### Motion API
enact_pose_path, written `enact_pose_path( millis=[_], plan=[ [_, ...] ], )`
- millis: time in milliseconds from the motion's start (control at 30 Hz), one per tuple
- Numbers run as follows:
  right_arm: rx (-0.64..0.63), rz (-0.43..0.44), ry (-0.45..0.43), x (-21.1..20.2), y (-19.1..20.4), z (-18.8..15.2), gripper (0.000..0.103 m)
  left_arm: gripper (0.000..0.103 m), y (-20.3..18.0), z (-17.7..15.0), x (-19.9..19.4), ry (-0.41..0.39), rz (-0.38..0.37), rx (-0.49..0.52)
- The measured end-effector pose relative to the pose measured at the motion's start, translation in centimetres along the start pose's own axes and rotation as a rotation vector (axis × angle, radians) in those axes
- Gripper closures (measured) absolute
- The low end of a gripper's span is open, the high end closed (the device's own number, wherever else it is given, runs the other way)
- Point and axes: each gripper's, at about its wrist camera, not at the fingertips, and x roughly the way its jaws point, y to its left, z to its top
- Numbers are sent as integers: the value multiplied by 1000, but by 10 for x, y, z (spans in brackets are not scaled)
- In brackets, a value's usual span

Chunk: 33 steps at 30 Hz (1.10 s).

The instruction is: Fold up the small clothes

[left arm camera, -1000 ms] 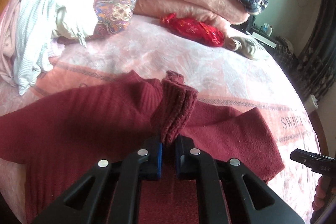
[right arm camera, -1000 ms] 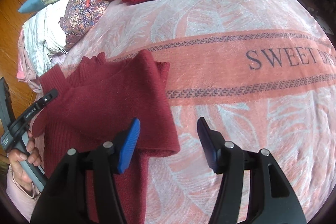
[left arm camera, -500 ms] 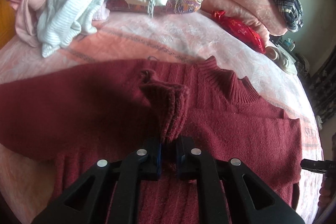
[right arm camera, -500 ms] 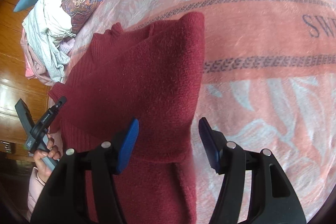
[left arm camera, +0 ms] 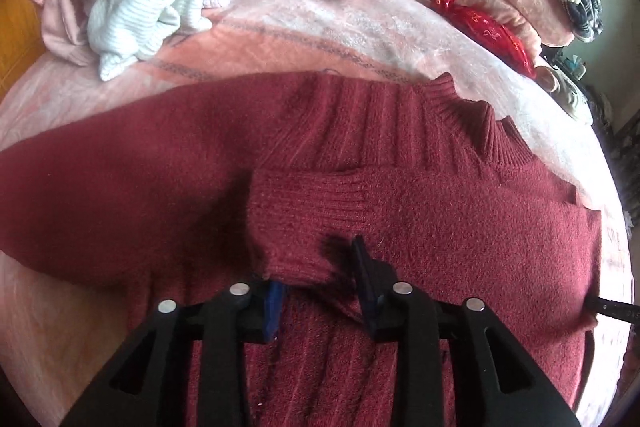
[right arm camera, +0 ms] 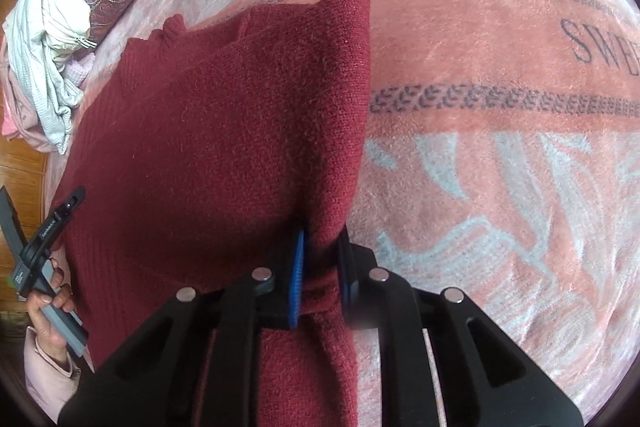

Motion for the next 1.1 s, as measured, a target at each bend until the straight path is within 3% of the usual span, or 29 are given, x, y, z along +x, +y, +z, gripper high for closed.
enact_pose_path(
  millis=[67, 133, 233, 400, 667, 867, 1100],
  plan=[
    [-15, -43, -30, -8, 3, -2, 70, 43, 7, 2, -11, 18, -43, -8],
    [-45, -98, -74, -21, 8, -5, 70, 31, 18, 4, -27, 7, -46, 3],
    [-78, -139, -134, -39, 24, -6, 70, 25, 42, 7, -46, -7, -14, 7],
    [-152, -73, -129, -41, 73, -7, 70, 25, 109, 6, -52, 75, 88, -83],
    [-215, -106, -41, -2, 121, -9, 72, 23, 196, -7, -50, 172, 103, -236],
    [-192, -121, -10, 13, 118, -4, 71, 23, 254, -5, -51, 155, 207, -325],
    [-201, -143, -3, 24, 122, -2, 69, 19, 326, 5, -48, 107, 220, -513]
  ],
)
